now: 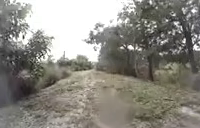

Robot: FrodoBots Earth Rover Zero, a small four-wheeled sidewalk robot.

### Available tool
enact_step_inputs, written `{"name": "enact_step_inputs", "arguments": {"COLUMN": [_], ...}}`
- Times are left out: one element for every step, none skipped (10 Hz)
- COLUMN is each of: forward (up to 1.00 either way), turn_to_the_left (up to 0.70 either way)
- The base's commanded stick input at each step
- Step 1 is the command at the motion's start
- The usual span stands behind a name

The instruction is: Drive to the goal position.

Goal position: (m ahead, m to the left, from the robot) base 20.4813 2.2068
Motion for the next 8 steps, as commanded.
{"name": "enact_step_inputs", "arguments": {"forward": [1.00,1.00,1.00,1.00,1.00,1.00,1.00,1.00], "turn_to_the_left": [0.38,0.05,0.00,0.00,0.00,0.00,0.00,0.00]}}
